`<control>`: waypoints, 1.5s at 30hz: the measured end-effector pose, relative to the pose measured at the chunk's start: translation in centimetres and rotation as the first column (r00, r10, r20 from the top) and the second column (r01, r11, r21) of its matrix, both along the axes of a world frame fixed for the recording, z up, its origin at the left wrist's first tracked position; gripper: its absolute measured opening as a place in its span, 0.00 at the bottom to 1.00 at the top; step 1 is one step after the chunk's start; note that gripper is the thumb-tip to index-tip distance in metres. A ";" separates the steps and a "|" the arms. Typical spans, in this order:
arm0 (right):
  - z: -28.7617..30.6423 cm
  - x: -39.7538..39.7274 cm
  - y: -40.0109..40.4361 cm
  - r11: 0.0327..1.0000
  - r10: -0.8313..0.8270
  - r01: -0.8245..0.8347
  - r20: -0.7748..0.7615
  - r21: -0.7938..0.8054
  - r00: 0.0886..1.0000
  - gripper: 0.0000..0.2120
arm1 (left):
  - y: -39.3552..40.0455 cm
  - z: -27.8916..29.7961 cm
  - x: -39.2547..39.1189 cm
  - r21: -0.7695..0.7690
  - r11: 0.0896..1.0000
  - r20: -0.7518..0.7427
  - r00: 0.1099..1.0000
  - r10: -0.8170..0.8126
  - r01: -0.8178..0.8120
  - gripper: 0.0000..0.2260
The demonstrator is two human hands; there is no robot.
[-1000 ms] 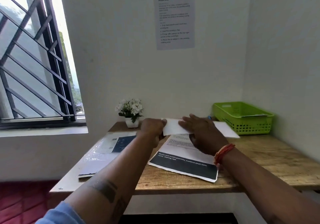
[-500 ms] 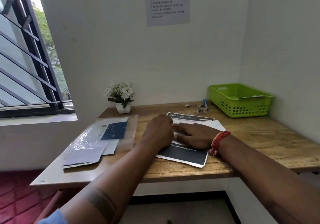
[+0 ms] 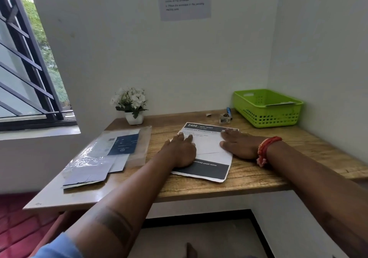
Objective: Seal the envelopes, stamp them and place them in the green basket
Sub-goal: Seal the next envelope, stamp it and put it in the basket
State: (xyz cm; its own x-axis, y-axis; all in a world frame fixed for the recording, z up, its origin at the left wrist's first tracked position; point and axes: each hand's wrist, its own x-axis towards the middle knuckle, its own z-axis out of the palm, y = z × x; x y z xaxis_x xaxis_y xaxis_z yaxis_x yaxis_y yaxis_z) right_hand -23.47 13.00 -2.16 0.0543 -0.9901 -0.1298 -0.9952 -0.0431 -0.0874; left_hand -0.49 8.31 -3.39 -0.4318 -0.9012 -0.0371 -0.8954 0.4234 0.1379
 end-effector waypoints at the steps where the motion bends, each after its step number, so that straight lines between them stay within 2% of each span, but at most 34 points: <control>1: -0.3 -0.7 -0.1 0.999 -0.035 0.035 -0.007 -0.003 0.999 0.33 | 0.0 0.0 0.0 0.004 1.000 0.002 1.000 0.000 0.000 0.27; 6: -0.1 -1.5 -0.9 0.995 -0.094 0.097 -0.074 0.029 0.993 0.34 | 0.5 0.8 -0.2 0.068 0.997 -0.004 0.999 0.035 -0.035 0.26; 8: 1.4 -1.3 -1.0 0.998 -0.066 0.066 -0.090 -0.004 0.994 0.26 | 0.2 1.4 -0.5 0.129 0.989 0.006 0.997 0.075 -0.075 0.27; 9: 2.1 -1.3 -1.2 0.997 -0.051 0.045 -0.089 -0.069 0.995 0.20 | 0.3 1.7 -0.7 0.140 0.986 -0.003 0.996 0.087 -0.085 0.25; 10: 2.7 -1.5 -1.5 0.988 -0.058 0.048 -0.061 -0.150 0.996 0.18 | 0.2 2.1 -1.1 0.115 0.991 -0.014 0.998 0.068 -0.066 0.23; 13: 3.3 -1.9 -3.6 0.907 -0.107 0.139 0.100 -0.399 0.989 0.22 | -0.6 3.3 -2.7 -0.060 0.998 -0.125 0.992 0.000 -0.008 0.16; 14: 3.2 -2.1 -4.7 0.882 -0.127 0.179 0.146 -0.436 0.981 0.23 | -1.0 3.7 -3.4 -0.131 0.991 -0.149 0.988 -0.037 0.018 0.16; 17: 2.1 -2.4 -8.2 0.872 -0.177 0.266 0.240 -0.412 0.954 0.24 | -2.6 4.4 -6.0 -0.259 0.965 -0.251 0.962 -0.105 0.038 0.13; 21: 0.4 -3.3 -10.8 0.851 -0.166 0.202 0.116 -0.485 0.979 0.16 | -5.2 4.1 -8.5 -0.276 0.961 -0.434 0.892 -0.124 0.000 0.11; 23: 0.4 -3.5 -11.4 0.840 -0.152 0.182 0.101 -0.511 0.983 0.13 | -6.0 3.1 -9.1 -0.265 0.964 -0.504 0.855 -0.122 -0.018 0.12; 25: 0.6 -3.5 -11.8 0.809 -0.125 0.217 0.202 -0.545 0.971 0.09 | -6.7 2.1 -9.1 -0.281 0.957 -0.580 0.807 -0.111 -0.071 0.12; 26: 0.8 -3.4 -11.7 0.802 -0.091 0.259 0.317 -0.539 0.944 0.10 | -7.0 1.7 -8.9 -0.284 0.954 -0.616 0.781 -0.102 -0.099 0.12; 28: 1.1 -3.2 -11.3 0.838 0.038 0.291 0.582 -0.461 0.812 0.12 | -7.6 1.5 -8.3 -0.285 0.948 -0.687 0.720 -0.100 -0.141 0.15; 29: 1.4 -2.9 -10.9 0.869 0.086 0.266 0.657 -0.418 0.749 0.11 | -7.9 1.6 -7.9 -0.283 0.947 -0.717 0.689 -0.105 -0.151 0.17; 31: 1.7 -2.4 -10.1 0.912 0.154 0.154 0.667 -0.379 0.729 0.12 | -8.0 1.8 -7.3 -0.281 0.951 -0.743 0.657 -0.130 -0.131 0.18; 34: 1.8 -1.9 -9.8 0.922 0.210 0.068 0.641 -0.381 0.738 0.12 | -8.3 1.9 -6.9 -0.321 0.942 -0.732 0.657 -0.178 -0.102 0.08; 37: 1.6 -1.6 -9.9 0.913 0.228 0.079 0.661 -0.401 0.715 0.12 | -8.4 2.0 -6.6 -0.267 0.955 -0.801 0.581 -0.144 -0.132 0.02; 42: 1.1 -1.9 -10.0 0.919 0.235 0.077 0.693 -0.387 0.682 0.09 | -8.7 1.9 -6.1 -0.151 0.977 -0.888 0.454 -0.066 -0.152 0.03; 45: 1.0 -2.0 -10.0 0.915 0.203 0.131 0.717 -0.381 0.667 0.09 | -8.6 1.8 -6.0 -0.065 0.989 -0.932 0.363 -0.012 -0.134 0.02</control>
State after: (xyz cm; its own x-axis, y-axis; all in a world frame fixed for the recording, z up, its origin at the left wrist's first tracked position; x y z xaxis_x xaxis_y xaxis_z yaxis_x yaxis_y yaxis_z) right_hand -25.47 3.04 -1.12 0.0014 -0.9401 0.3408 -0.6051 -0.2721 -0.7482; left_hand -6.47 -0.28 -1.54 -0.0704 -0.8913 0.4478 -0.2544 0.4501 0.8560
